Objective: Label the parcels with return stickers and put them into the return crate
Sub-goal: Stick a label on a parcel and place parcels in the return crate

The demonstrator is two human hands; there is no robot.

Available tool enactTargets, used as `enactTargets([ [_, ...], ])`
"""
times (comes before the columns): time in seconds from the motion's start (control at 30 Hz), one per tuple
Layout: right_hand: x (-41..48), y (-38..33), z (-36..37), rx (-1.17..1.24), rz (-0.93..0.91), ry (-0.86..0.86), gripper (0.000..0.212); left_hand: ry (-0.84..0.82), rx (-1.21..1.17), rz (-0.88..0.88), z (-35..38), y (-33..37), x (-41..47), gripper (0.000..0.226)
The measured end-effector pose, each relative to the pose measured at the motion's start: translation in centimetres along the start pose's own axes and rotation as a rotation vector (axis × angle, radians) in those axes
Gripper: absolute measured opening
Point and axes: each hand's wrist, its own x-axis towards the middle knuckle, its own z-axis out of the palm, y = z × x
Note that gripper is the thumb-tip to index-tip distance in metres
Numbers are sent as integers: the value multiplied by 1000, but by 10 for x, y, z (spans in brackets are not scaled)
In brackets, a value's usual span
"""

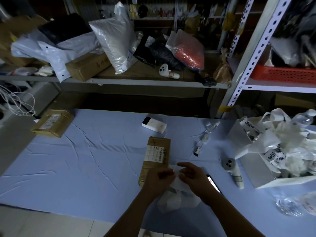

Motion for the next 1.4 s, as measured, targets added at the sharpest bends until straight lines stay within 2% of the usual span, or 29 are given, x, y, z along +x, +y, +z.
enactTargets([
  [0.17,1,0,0,16,-25,-11,35,13,71,76,1,0,-3,29],
  [0.23,1,0,1,15,-25,-18,34,17,98,80,1,1,-2,23],
  [0.47,4,1,5,20,-5,6,29,27,4,-36,-5,-1,0,20],
  [0.7,7,8,5,31,17,26,24,33,-91,-73,-5,2,-1,16],
  [0.83,8,9,3,127,52,31,26,37,-33,0,-4,3,-1,22],
  [0.97,11,8,2,409,121,101,24,60,-29,59,0,7,2,35],
  [1.03,12,9,2,500,141,112,24,70,-47,73,3,5,2,33],
  [1.27,12,19,4,618,165,78,30,90,-53,119,6,1,-1,29],
  [1.4,12,21,6,615,175,71,30,118,19,208,6,5,-2,27],
])
